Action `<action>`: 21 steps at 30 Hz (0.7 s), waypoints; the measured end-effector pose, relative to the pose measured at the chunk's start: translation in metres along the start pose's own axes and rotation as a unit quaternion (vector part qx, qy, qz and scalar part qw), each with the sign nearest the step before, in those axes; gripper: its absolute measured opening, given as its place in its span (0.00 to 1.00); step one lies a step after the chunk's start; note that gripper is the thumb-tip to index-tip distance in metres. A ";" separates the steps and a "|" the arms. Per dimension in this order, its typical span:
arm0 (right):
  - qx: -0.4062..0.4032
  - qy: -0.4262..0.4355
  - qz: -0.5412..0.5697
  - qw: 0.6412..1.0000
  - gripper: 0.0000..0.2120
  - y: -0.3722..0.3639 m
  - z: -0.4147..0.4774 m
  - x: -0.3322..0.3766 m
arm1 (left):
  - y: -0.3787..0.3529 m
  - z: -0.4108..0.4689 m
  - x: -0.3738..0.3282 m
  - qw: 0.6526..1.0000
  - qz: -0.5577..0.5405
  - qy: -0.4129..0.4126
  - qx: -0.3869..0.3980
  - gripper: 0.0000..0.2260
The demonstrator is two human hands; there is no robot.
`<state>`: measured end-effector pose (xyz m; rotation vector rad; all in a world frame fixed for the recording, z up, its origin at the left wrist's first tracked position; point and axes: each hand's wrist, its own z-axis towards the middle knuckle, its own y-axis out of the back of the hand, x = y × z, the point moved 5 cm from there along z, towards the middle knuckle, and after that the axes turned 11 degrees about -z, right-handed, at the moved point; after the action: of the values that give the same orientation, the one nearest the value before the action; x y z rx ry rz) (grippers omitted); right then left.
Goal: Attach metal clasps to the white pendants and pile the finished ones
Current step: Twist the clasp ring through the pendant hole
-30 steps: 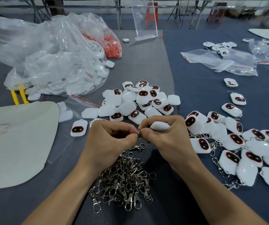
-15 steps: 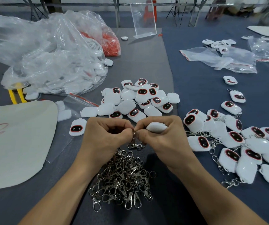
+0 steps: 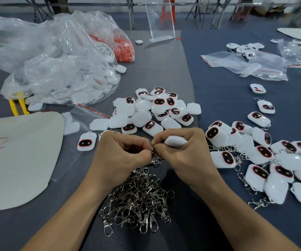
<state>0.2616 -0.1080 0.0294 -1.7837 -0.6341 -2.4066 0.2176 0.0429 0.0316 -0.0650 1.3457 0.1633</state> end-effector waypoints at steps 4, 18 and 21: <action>-0.005 0.003 -0.010 1.000 0.07 0.000 0.001 0.001 | -0.001 0.000 0.000 1.000 -0.003 -0.006 -0.011 0.04; -0.103 -0.074 -0.097 0.987 0.11 0.024 0.009 -0.013 | -0.004 0.003 0.002 0.905 0.413 -0.095 0.040 0.03; -0.076 -0.090 -0.122 0.986 0.11 0.023 0.009 -0.021 | -0.007 0.005 0.004 0.920 0.376 -0.084 0.067 0.06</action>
<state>0.2837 -0.1291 0.0184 -2.1189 -0.7453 -2.5259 0.2242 0.0374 0.0282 0.5807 1.1483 0.7077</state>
